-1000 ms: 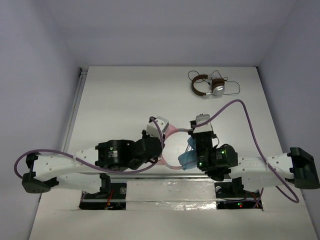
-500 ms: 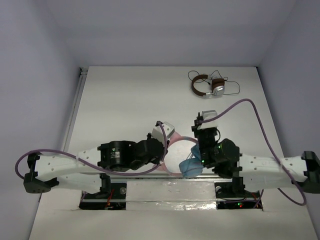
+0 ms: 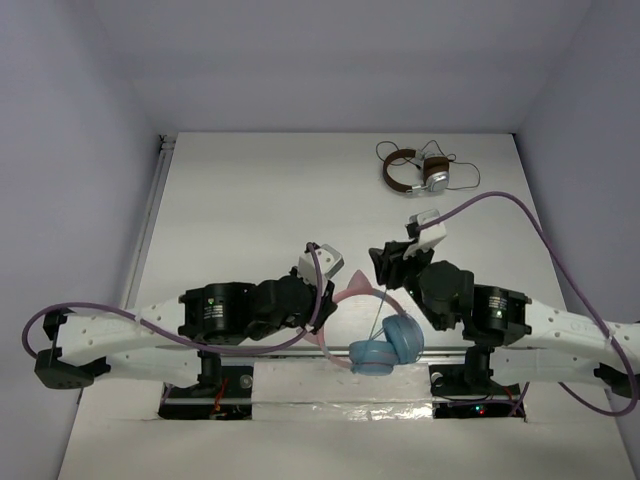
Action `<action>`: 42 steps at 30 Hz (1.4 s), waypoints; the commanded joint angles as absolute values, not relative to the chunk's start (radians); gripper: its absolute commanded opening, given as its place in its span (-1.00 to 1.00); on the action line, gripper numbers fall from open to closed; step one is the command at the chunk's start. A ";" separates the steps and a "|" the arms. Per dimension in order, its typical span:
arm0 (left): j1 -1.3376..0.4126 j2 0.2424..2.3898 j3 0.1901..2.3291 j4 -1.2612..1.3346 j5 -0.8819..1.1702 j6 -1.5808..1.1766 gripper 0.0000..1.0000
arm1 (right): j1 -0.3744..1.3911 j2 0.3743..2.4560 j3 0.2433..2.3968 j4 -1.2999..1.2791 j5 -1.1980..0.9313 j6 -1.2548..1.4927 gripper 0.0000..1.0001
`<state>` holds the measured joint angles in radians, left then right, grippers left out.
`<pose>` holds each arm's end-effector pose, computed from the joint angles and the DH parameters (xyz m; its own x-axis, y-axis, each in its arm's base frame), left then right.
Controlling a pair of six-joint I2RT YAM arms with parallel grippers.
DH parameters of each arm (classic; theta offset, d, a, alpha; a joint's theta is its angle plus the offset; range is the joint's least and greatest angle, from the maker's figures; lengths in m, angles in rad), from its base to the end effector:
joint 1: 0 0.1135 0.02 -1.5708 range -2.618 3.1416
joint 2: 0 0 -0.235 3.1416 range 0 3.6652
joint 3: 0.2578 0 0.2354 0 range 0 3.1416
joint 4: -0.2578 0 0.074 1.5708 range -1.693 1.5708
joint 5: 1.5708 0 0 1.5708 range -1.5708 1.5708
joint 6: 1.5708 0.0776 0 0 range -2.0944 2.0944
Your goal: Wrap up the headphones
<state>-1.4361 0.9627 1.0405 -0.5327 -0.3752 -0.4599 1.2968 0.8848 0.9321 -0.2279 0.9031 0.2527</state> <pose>0.0603 -0.2334 0.3197 -0.4425 0.1899 -0.8764 0.7604 0.5975 -0.2544 0.1170 0.1912 0.3441 -0.1438 0.0604 -0.9878 -0.3626 0.9255 0.1094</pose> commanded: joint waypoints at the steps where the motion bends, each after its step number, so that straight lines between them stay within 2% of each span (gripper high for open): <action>1: -1.460 0.910 1.055 -0.506 -0.294 -0.445 -1.00 | 1.276 0.815 0.939 -0.348 0.826 0.394 -0.07; 6: -1.451 0.907 1.065 -0.518 -0.336 -0.466 -1.00 | 1.276 0.779 1.032 -0.547 0.737 0.520 0.04; 9: -1.451 0.899 1.078 -0.512 -0.376 -0.497 -1.00 | 1.276 0.775 1.084 -0.658 0.614 0.589 0.14; 17: -1.365 0.858 1.094 -0.407 -0.424 -0.505 -1.00 | 1.276 0.724 1.026 -0.654 0.355 0.578 0.52; 22: -1.143 0.861 1.097 -0.330 -0.258 -0.421 -1.00 | 1.276 0.707 1.060 -0.709 0.353 0.574 0.50; 27: -1.074 0.926 1.120 -0.317 -0.184 -0.377 -1.00 | 1.276 0.755 1.121 -0.790 0.462 0.612 0.48; 33: -1.063 1.012 1.215 -0.431 -0.299 -0.331 -1.00 | 1.276 0.706 1.135 -0.681 0.601 0.600 0.36; 36: -1.063 1.034 1.252 -0.459 -0.362 -0.319 -1.00 | 1.276 0.674 1.108 -0.606 0.675 0.583 0.05; 37: -1.063 1.034 1.252 -0.450 -0.380 -0.315 -1.00 | 1.276 0.643 1.091 -0.580 0.705 0.575 -0.20; 39: -1.063 1.038 1.253 -0.445 -0.397 -0.308 -1.00 | 1.276 0.612 1.036 -0.508 0.736 0.551 -0.49; 40: -1.063 1.040 1.249 -0.434 -0.409 -0.308 -1.00 | 1.276 0.597 1.016 -0.485 0.738 0.540 -0.57; 42: -1.063 1.031 1.211 -0.401 -0.420 -0.305 -1.00 | 1.276 0.560 0.985 -0.428 0.738 0.515 -0.58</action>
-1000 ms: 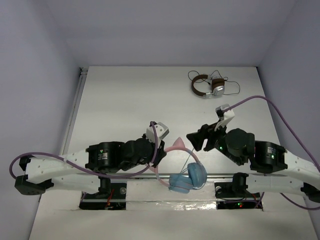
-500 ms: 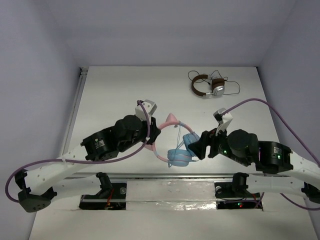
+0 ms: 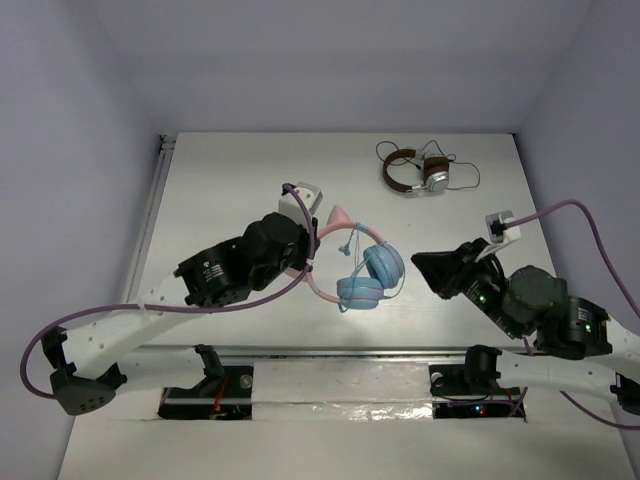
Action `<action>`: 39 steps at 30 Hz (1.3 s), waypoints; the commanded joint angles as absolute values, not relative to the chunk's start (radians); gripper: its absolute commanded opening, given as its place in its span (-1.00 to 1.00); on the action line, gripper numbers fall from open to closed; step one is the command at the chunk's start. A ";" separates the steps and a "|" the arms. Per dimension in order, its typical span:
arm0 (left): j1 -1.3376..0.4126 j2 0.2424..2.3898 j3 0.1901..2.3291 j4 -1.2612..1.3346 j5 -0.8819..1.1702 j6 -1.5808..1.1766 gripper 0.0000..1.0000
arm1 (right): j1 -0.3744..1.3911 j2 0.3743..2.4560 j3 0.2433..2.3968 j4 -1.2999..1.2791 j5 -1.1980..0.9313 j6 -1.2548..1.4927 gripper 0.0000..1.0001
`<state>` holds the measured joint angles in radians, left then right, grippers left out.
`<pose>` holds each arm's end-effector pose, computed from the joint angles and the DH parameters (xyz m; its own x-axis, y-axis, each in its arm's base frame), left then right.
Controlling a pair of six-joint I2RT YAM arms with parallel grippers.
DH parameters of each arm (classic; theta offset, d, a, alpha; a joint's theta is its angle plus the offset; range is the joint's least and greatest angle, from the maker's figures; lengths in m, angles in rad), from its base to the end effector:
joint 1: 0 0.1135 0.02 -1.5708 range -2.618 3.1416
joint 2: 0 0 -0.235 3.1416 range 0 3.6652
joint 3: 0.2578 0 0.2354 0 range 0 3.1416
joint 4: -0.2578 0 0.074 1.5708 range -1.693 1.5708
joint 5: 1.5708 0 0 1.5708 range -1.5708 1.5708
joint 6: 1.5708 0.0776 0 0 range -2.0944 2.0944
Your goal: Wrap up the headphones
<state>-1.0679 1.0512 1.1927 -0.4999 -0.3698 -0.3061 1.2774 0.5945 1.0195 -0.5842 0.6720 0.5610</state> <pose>0.1486 -0.2119 0.3577 -0.3582 0.0683 -0.9311 0.5725 0.8039 -0.1613 0.0870 0.1210 0.3723 -0.3428 0.3050 -0.8885 -0.4594 0.7706 0.4417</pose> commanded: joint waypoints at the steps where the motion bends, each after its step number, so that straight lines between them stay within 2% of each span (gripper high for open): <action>1: -1.063 1.023 1.189 -0.349 -0.419 -0.310 -1.00 | 1.276 0.551 0.964 -0.420 0.744 0.514 -0.58; 5: -1.074 0.973 1.089 -0.264 -0.439 -0.339 -1.00 | 1.276 0.531 0.942 -0.417 0.753 0.511 -0.55; 12: -1.221 0.982 0.954 -0.170 -0.555 -0.376 -1.00 | 1.276 0.502 0.919 -0.399 0.730 0.500 -0.46; 19: -1.302 1.011 0.792 0.035 -0.591 -0.488 -1.00 | 1.276 0.460 0.876 -0.353 0.703 0.482 -0.29; 28: -1.293 1.114 0.709 0.169 -0.634 -0.532 -1.00 | 1.276 0.479 0.864 -0.345 0.696 0.486 -0.20; 35: -1.149 1.224 0.683 0.303 -0.517 -0.531 -1.00 | 1.276 0.566 0.842 -0.296 0.701 0.488 -0.20; 39: -1.063 1.282 0.664 0.394 -0.468 -0.506 -1.00 | 1.276 0.589 0.801 -0.181 0.706 0.462 -0.20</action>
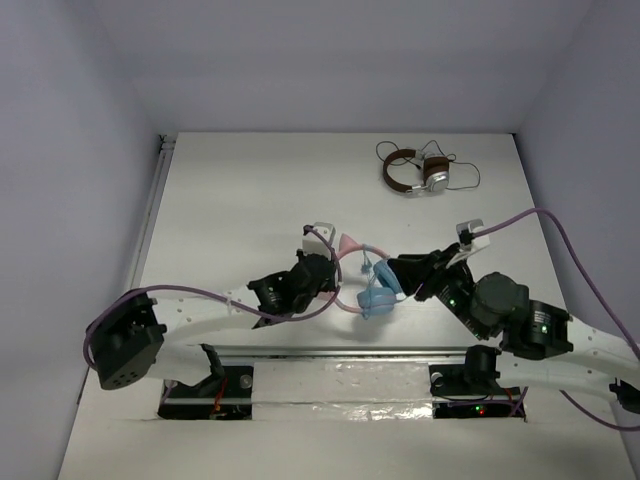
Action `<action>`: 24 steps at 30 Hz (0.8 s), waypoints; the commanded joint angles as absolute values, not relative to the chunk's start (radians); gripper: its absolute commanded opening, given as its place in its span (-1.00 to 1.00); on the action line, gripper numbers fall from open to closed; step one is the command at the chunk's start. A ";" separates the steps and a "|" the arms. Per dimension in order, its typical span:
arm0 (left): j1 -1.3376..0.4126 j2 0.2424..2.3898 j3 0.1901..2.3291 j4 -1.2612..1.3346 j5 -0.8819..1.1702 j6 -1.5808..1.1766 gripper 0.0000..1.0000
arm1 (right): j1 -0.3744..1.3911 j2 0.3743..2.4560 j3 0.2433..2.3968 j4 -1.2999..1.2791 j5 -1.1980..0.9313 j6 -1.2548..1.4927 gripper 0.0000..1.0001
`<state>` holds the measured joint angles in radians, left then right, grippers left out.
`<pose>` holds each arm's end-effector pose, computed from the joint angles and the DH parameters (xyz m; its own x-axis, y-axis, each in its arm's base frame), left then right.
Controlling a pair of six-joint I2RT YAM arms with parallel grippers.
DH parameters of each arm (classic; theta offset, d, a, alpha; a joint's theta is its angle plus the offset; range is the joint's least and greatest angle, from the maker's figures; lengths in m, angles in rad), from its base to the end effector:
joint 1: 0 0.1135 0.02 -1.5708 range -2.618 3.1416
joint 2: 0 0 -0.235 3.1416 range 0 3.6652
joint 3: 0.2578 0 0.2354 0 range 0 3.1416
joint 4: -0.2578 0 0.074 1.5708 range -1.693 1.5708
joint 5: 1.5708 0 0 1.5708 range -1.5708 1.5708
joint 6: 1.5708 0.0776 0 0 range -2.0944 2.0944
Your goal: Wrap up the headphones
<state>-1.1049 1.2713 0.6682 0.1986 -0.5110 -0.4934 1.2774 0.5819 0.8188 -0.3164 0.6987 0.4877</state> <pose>0.1698 -0.2531 0.2026 -0.4291 -0.0661 -0.9008 0.4247 0.8654 -0.2659 0.0952 0.1424 0.3438 -0.2769 0.3242 -0.9046 -0.4729 0.7735 0.4220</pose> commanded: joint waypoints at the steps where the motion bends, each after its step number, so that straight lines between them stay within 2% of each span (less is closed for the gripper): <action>1: -1.046 1.296 0.666 0.419 -0.462 -0.502 -1.00 | 1.276 0.595 0.796 -0.164 0.703 0.456 -0.20; 12: -0.888 1.520 0.729 0.512 -0.365 -0.471 -0.96 | 1.276 0.724 0.795 -0.035 0.703 0.394 -0.20; 15: -0.865 1.542 0.733 0.522 -0.359 -0.476 -0.81 | 1.276 0.753 0.798 -0.012 0.703 0.380 -0.20; 19: -0.809 1.549 0.736 0.511 -0.359 -0.497 -0.46 | 1.276 0.785 0.804 0.031 0.703 0.364 -0.20; 24: -0.747 1.559 0.744 0.482 -0.321 -0.506 -0.20 | 1.276 0.822 0.822 0.038 0.732 0.338 -0.20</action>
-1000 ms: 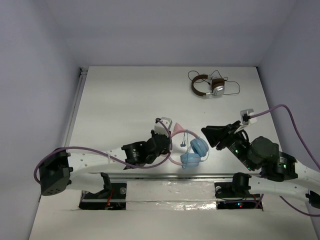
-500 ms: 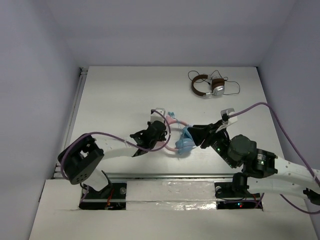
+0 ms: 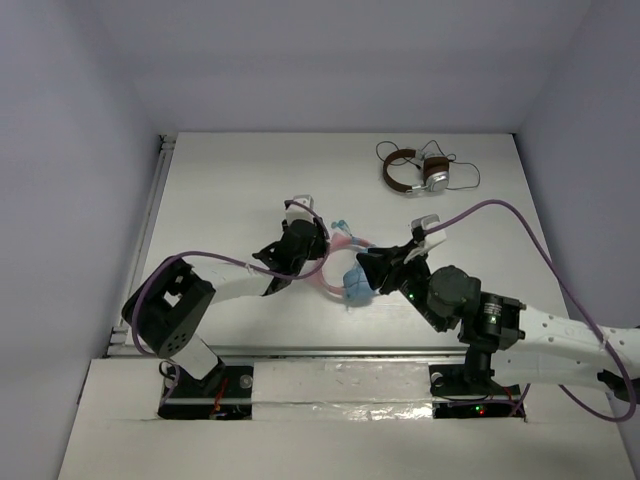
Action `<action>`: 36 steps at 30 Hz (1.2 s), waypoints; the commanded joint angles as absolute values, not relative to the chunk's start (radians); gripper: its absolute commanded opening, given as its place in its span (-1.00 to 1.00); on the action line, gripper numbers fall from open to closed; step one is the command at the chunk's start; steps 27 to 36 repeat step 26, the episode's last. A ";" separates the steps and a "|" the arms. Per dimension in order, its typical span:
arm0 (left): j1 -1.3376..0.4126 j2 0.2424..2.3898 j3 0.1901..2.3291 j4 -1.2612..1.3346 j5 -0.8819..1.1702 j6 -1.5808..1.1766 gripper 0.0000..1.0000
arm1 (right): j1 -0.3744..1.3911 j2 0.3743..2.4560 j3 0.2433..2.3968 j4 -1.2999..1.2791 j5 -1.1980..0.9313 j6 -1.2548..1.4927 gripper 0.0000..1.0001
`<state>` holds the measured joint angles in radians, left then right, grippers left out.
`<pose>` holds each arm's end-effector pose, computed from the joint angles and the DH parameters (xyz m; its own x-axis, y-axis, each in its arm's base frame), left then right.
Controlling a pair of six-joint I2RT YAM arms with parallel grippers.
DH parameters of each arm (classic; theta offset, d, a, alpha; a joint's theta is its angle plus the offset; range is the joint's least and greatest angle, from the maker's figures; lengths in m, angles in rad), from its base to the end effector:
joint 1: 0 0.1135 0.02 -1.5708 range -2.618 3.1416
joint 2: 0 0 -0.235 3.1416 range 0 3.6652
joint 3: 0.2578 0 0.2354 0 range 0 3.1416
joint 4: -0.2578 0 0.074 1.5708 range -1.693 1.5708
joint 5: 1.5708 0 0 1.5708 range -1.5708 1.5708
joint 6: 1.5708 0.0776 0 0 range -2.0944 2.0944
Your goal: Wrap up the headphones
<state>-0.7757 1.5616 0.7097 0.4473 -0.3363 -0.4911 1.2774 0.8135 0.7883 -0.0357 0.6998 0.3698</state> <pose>0.2666 -0.2256 0.1588 -0.4574 -0.1749 -0.8719 0.2594 0.9116 -0.3190 0.1117 0.1969 0.3304 -0.2139 0.2481 -0.9448 -0.5031 0.8011 0.3242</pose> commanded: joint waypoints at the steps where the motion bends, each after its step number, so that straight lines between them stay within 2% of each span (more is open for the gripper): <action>1: -0.747 1.557 0.742 0.474 -0.324 -0.505 -0.10 | 1.276 0.822 0.821 0.038 0.735 0.336 -0.20; 4: -0.747 1.529 0.735 0.454 -0.342 -0.503 0.13 | 1.276 0.815 0.822 0.032 0.756 0.333 -0.20; 6: -0.747 1.465 0.715 0.442 -0.347 -0.512 0.20 | 1.276 0.802 0.827 0.012 0.790 0.339 -0.24; 7: -0.747 1.436 0.706 0.440 -0.345 -0.511 0.24 | 1.276 0.793 0.828 0.008 0.808 0.342 -0.37; 9: -0.747 1.324 0.690 0.410 -0.338 -0.520 0.24 | 1.276 0.747 0.827 -0.027 0.874 0.351 -0.98; 12: -0.747 1.151 0.683 0.365 -0.331 -0.525 0.27 | 1.276 0.654 0.825 -0.086 0.920 0.373 -1.00; 16: -0.747 0.939 0.673 0.313 -0.287 -0.515 0.59 | 1.276 0.513 0.818 -0.195 1.000 0.434 -1.00; 18: -0.747 0.842 0.680 0.262 -0.287 -0.532 0.68 | 1.276 0.430 0.822 -0.256 1.037 0.481 -0.45; 19: -0.747 0.819 0.692 0.247 -0.285 -0.538 0.72 | 1.276 0.405 0.830 -0.274 1.048 0.503 -0.09; 20: -0.747 0.781 0.699 0.221 -0.279 -0.552 0.73 | 1.276 0.385 0.831 -0.291 1.072 0.524 0.45; 22: -0.747 0.759 0.713 0.210 -0.258 -0.558 0.74 | 1.276 0.358 0.830 -0.311 1.089 0.552 0.99; 36: -0.747 0.785 0.726 0.207 -0.219 -0.551 0.77 | 1.276 0.412 0.834 -0.305 1.083 0.534 0.99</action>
